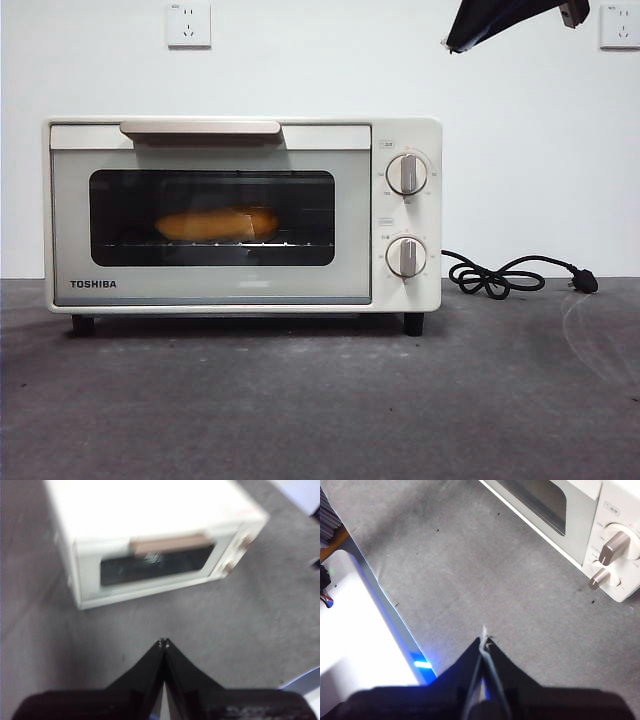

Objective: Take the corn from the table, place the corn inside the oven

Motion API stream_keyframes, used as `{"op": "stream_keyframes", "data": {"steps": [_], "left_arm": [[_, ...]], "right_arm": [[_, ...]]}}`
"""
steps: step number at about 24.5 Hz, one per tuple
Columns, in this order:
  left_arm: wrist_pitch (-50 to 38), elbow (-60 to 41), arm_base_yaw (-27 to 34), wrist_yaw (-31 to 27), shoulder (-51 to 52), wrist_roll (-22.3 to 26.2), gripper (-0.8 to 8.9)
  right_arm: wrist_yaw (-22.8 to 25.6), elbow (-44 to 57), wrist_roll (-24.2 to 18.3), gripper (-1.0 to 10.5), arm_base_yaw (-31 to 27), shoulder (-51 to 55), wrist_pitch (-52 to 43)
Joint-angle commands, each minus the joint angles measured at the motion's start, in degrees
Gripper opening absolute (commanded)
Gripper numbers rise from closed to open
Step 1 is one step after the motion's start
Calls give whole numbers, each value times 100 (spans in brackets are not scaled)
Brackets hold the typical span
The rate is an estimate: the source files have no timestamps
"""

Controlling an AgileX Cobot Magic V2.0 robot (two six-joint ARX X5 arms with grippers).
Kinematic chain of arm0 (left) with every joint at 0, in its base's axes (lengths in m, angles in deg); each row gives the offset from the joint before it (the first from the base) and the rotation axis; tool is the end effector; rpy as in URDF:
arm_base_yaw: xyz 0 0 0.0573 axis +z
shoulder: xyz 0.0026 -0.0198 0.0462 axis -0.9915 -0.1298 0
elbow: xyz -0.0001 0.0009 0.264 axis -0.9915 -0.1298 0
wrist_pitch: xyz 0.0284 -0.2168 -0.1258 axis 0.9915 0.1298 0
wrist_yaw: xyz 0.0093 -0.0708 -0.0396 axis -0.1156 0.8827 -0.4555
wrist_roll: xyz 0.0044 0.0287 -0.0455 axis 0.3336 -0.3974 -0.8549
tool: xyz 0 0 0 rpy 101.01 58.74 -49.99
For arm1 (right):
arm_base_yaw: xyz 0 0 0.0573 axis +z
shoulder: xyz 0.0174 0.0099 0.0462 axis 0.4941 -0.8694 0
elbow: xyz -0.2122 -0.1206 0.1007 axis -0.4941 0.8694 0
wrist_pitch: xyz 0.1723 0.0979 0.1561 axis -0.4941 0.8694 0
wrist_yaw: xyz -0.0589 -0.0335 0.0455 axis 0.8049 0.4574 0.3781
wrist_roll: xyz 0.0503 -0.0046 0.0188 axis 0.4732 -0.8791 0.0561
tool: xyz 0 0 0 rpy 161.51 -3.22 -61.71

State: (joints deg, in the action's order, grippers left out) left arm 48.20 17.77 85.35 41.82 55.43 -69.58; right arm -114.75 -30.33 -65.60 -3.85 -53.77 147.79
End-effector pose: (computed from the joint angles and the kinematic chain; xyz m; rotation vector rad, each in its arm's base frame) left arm 0.0603 -0.0095 0.3678 -0.1167 0.6355 -0.3986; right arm 0.2183 0.1204 0.3444 -0.2164 0.9358 1.0003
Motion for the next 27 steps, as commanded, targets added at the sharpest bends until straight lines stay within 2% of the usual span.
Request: {"op": "stream_keyframes", "data": {"steps": [1,5,16,27], "left_arm": [[-61,-710,-11,-31,352,-258,-8],[-153,-1325,-11,-33,638,-389,-8],[-509,-1344,-11,-13,619,-409,-4],[-675,-1344,-101,-35,-387,-404,-4]], "right_arm": [[24,22,-37,-12,-2,-4,-2],[122,22,-39,-12,-2,-4,-52],[387,22,-22,-11,-2,-4,-151],[509,22,-28,-11,-2,-4,-1110]]}}
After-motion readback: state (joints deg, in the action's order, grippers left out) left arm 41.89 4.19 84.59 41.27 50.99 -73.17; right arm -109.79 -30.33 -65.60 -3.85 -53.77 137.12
